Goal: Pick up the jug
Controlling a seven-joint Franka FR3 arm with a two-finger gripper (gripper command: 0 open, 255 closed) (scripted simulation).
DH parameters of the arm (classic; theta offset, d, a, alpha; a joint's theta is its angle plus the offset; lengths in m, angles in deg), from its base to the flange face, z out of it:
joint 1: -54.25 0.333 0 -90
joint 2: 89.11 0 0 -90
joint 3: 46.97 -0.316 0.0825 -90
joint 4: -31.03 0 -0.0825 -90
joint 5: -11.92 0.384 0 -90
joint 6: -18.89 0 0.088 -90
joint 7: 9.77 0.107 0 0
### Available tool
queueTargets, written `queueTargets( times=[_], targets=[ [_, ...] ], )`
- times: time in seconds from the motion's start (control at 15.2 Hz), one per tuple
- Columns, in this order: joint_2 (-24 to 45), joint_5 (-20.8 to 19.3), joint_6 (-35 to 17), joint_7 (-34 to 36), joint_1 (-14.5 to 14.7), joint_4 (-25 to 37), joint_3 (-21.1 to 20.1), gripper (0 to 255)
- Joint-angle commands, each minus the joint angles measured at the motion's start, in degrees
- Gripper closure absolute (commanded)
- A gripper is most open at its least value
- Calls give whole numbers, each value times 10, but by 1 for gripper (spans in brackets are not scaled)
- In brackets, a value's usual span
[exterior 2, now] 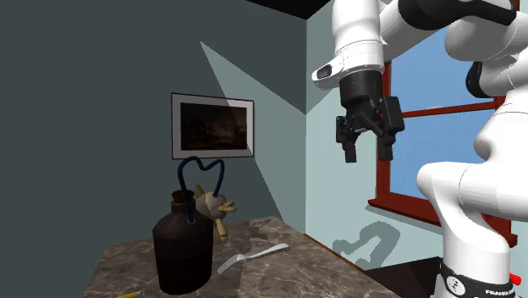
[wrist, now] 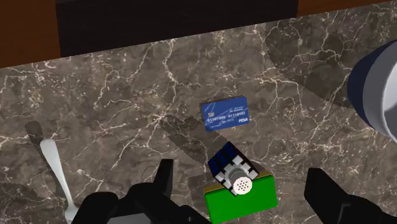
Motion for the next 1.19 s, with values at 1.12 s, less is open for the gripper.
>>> queueTargets(
  times=[1.12],
  targets=[
    [272,-81,-308,337,-132,84,-80,0]
  ],
)
